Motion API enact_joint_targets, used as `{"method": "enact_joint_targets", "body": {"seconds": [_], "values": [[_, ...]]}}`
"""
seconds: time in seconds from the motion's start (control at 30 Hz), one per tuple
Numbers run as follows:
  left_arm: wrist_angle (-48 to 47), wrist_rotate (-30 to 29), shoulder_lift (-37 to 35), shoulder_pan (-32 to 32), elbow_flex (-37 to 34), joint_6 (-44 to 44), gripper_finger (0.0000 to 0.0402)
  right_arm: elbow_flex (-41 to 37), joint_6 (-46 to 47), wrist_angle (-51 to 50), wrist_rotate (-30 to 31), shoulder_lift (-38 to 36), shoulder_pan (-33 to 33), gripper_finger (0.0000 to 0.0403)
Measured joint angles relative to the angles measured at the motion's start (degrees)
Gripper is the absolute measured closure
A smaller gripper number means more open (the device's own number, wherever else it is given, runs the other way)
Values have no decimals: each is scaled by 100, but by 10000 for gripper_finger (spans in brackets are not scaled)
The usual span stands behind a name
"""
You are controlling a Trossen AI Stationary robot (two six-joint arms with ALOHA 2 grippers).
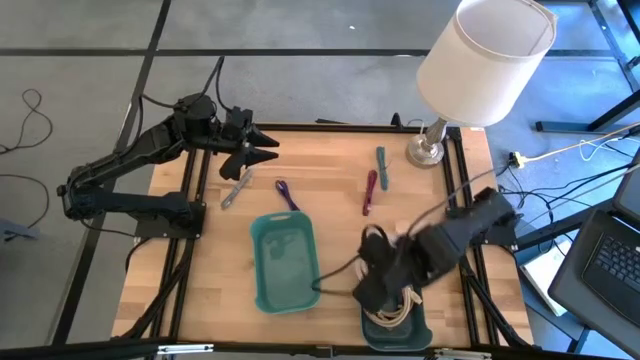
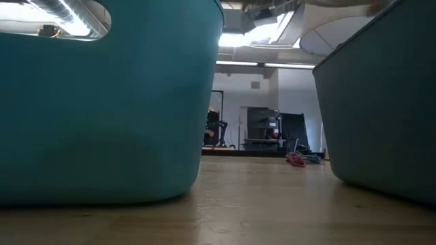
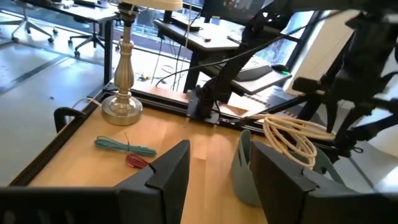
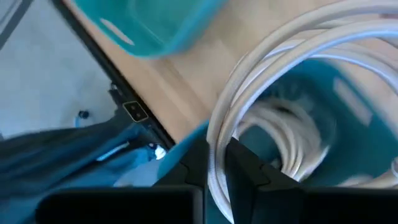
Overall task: Pick and place USB-C Cables
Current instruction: Put the brown large USB cable into the blue bin
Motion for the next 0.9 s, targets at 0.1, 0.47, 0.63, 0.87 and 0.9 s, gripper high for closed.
{"method": "enact_joint_targets", "body": {"seconds": [0.1, 0.47, 0.63, 0.87, 0.9], "values": [[2, 0, 1, 0, 0, 0, 240, -403, 956, 321, 5, -2, 393, 372], [139, 8, 2, 1, 0, 297, 240, -1900, 2287, 1359, -177, -2, 790, 372], [170, 44, 2, 0, 0, 297, 240, -2522, 2283, 2046, -377, 0, 790, 372], [197, 44, 2, 1, 0, 299, 240, -3282, 2285, 2699, -432, 4, 790, 372], [217, 44, 2, 0, 0, 300, 240, -3381, 2291, 2766, -487, 0, 790, 372]]}}
